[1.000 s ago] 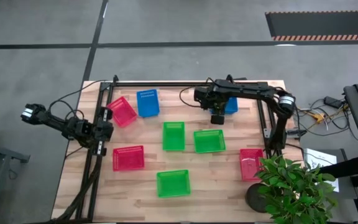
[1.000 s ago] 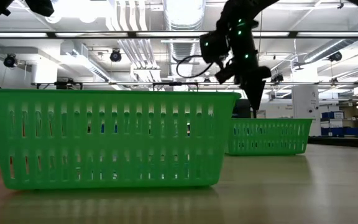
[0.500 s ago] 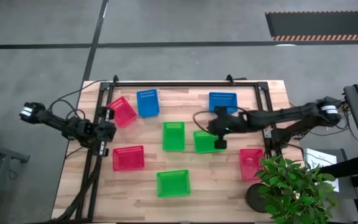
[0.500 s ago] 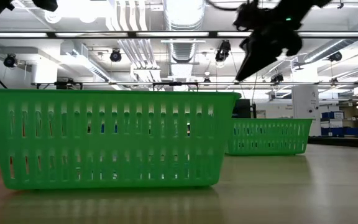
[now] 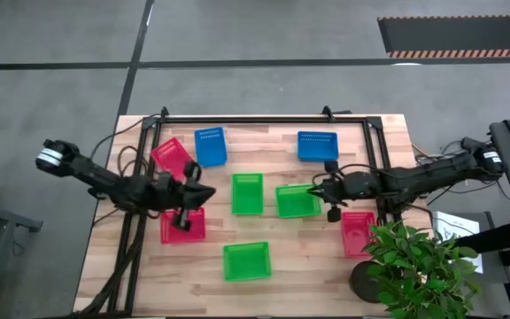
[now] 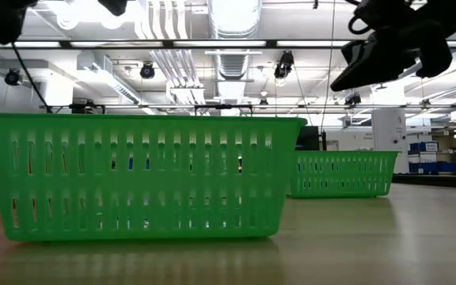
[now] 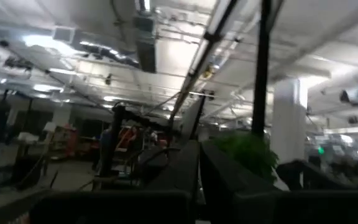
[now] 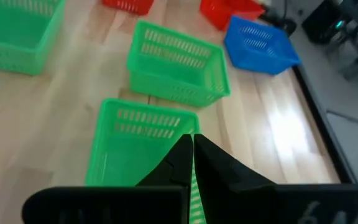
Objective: Stack baskets by color
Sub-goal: Stack the top right green bin on top of the bottom green bin
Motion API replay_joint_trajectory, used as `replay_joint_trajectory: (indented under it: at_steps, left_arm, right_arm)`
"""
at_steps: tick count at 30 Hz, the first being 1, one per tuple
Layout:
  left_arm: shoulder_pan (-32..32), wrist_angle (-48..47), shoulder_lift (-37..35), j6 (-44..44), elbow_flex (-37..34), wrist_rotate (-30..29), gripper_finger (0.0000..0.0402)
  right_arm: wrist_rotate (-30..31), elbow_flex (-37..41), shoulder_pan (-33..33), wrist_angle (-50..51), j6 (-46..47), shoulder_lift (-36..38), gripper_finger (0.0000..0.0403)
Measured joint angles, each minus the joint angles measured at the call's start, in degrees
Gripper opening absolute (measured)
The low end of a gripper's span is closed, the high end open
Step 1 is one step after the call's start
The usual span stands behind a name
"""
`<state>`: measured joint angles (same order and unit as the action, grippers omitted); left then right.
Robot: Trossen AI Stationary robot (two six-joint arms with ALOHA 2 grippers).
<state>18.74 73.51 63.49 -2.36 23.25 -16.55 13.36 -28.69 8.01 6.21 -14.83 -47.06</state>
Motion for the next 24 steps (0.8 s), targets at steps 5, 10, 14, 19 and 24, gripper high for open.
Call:
replay_joint_trajectory:
  at_steps: [5,10,14,19,24]
  left_arm:
    - [0.0,-2.8,7.3,-10.3,4.5,-5.1,0.0000]
    - [0.1,-14.0,9.6,-21.3,8.7,-9.2,0.0000]
    - [0.0,-34.1,9.4,-31.4,14.9,-14.0,0.0000]
    - [0.0,-65.7,10.3,-43.6,27.1,-15.7,0.0000]
    - [0.0,-87.7,14.4,-48.3,39.5,-14.1,0.0000]
  right_arm:
    - [-1.1,3.3,0.0,-5.9,-4.6,4.3,0.0009]
    - [-1.8,4.2,0.0,-7.3,-6.9,6.9,0.0009]
    - [-1.8,4.3,0.0,-6.9,-7.9,7.3,0.0009]
    - [-1.8,4.3,0.0,-6.9,-10.4,7.2,0.0009]
    - [-1.8,4.3,0.0,-6.9,-12.4,7.2,0.0009]
